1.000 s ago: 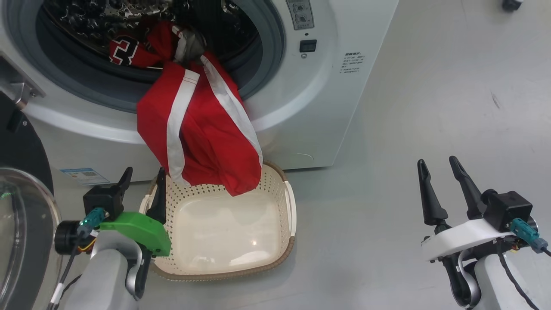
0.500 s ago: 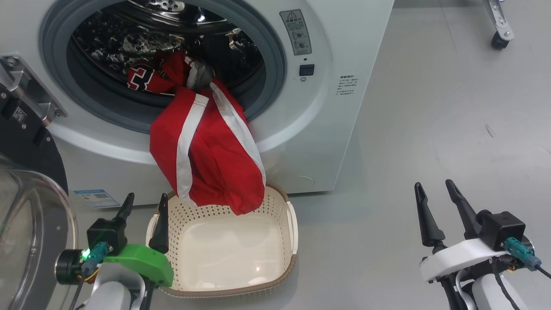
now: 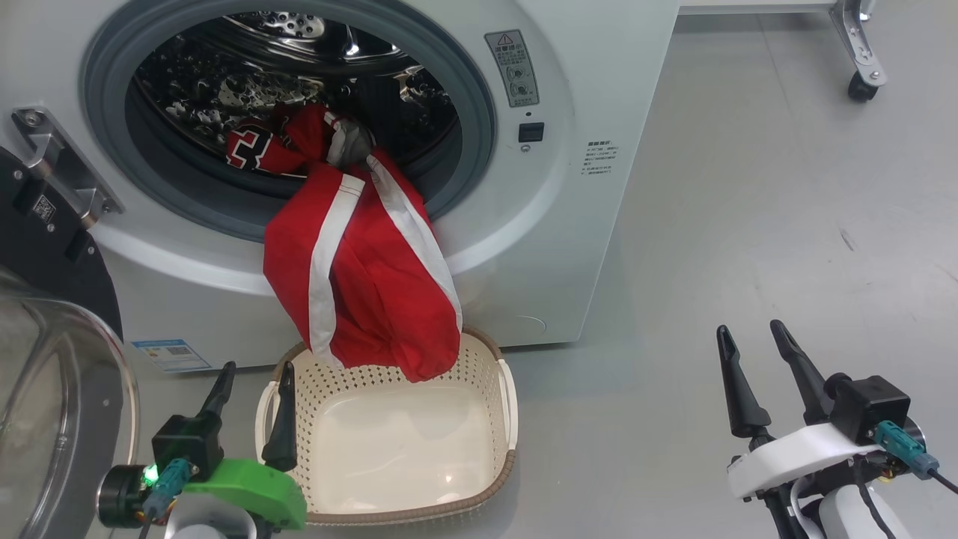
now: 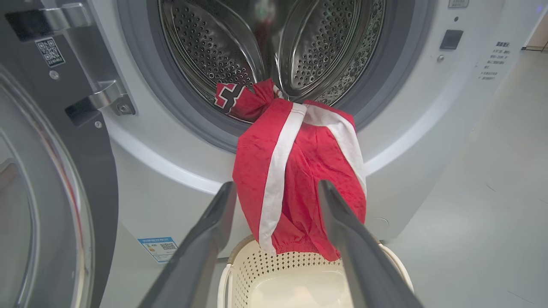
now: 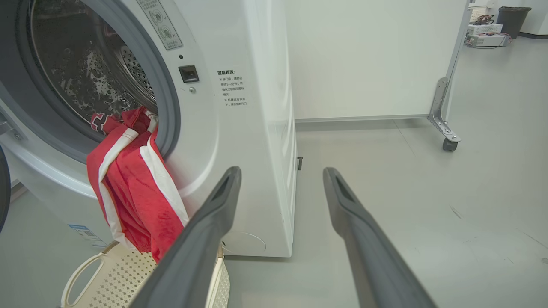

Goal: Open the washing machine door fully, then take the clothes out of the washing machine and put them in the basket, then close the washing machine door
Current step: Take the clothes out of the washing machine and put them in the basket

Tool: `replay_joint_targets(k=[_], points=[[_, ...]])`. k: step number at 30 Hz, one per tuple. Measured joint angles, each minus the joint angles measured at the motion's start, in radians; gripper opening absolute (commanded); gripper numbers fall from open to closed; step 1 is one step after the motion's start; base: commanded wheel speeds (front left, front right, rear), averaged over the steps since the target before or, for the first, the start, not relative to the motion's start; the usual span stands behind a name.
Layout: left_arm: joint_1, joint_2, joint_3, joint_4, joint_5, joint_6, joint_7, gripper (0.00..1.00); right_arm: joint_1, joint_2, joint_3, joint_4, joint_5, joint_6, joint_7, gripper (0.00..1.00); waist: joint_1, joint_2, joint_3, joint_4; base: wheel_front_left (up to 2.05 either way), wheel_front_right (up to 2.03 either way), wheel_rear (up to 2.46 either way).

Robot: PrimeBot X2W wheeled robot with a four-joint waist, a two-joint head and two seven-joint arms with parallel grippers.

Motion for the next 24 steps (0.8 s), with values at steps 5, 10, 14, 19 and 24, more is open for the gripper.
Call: replay_joint_targets(k=[5,10,14,19,24], points=[[0.023,0.004,0.0,-0.039,0.0,0.009,0.002,1.0,0.004,0.001,0.0,-0.005,0.0,0.0,0.007,1.0,0.0,0.0,0.002,0.001,0.0,0.0,0.0],[0.041,0.005,-0.002,-0.074,0.0,0.013,0.012,1.0,0.011,0.001,0.0,-0.008,0.0,0.0,0.008,1.0,0.0,0.0,0.004,0.001,0.0,0.0,0.0],[0.054,0.008,-0.004,-0.099,0.0,0.021,0.021,1.0,0.012,0.001,0.001,-0.015,0.0,0.0,0.009,1.0,0.0,0.0,0.007,0.001,0.0,0.0,0.0],[0.063,0.01,-0.009,-0.128,0.001,0.021,0.041,1.0,0.012,0.0,0.001,-0.022,0.0,-0.001,0.016,1.0,0.0,0.0,0.014,-0.001,0.0,0.0,0.0],[0.066,0.015,-0.013,-0.151,0.003,0.022,0.057,1.0,0.012,0.0,0.002,-0.03,0.0,-0.001,0.016,1.0,0.0,0.0,0.024,-0.002,0.0,0.0,0.0]])
